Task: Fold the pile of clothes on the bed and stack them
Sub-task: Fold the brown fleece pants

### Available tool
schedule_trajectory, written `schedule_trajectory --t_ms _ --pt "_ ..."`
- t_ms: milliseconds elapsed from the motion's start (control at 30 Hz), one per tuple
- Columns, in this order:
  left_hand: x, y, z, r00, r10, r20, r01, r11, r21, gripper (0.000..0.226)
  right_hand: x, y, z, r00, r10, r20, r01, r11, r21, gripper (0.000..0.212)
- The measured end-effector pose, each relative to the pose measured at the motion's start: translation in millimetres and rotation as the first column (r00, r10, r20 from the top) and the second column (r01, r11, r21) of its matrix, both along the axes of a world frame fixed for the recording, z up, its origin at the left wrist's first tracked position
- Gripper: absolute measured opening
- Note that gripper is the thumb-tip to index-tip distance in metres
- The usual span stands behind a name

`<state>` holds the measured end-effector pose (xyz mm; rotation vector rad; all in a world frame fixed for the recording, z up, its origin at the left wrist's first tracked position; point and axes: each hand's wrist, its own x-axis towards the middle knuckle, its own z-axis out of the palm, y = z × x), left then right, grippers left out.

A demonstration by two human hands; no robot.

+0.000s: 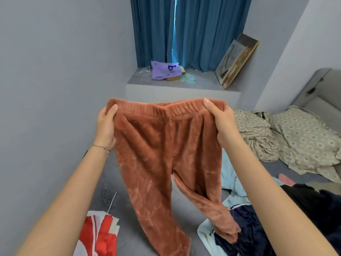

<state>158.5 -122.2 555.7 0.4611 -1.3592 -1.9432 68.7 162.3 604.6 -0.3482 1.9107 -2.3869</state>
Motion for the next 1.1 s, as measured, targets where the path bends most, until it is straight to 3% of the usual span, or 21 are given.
schedule_trajectory --t_ms 100,233,367,467,567,767,900,967,1100 --pt "-1.5 -3.2 12.6 0.998 -0.026 -0.059 0.034 0.991 0.133 0.008 1.0 1.2 15.2 0.972 0.150 0.178 -0.119 0.978 -0.174 0.019" --pt "-6.7 -6.9 38.5 0.983 -0.107 -0.151 0.138 0.967 0.215 0.016 -1.3 -3.8 31.8 0.911 0.323 0.258 -0.228 0.914 -0.337 0.030" --pt "-12.3 -12.1 48.3 0.980 -0.169 -0.105 0.191 0.948 0.253 0.027 -5.7 -21.1 30.2 0.893 0.322 0.314 -0.170 0.888 -0.428 0.034" --pt "-19.5 -7.7 33.6 0.988 -0.148 -0.032 0.151 0.947 0.285 0.022 -4.3 -35.9 13.8 0.863 0.274 0.425 -0.080 0.904 -0.421 0.038" --pt "-19.9 -1.7 17.3 0.992 -0.128 -0.020 0.130 0.973 0.193 0.015 0.6 -45.6 -2.8 0.838 0.258 0.482 -0.042 0.909 -0.414 0.029" --pt "-15.4 12.4 6.9 0.959 -0.280 -0.051 0.278 0.959 -0.054 0.016 10.1 -64.4 -19.5 0.804 0.353 0.479 -0.096 0.871 -0.482 0.023" --pt "-12.8 36.0 2.8 0.919 -0.385 -0.084 0.375 0.920 -0.111 0.011 21.7 -68.8 -27.4 0.782 0.361 0.508 -0.206 0.919 -0.337 0.018" --pt "-10.1 49.1 -0.3 0.882 -0.467 -0.066 0.449 0.875 -0.182 0.004 25.5 -64.1 -31.3 0.764 0.376 0.524 -0.224 0.917 -0.331 0.025" --pt "-2.8 76.8 -7.8 0.807 -0.584 0.085 0.568 0.729 -0.381 0.021 29.3 -42.7 -40.4 0.721 0.361 0.592 -0.201 0.926 -0.319 0.056"
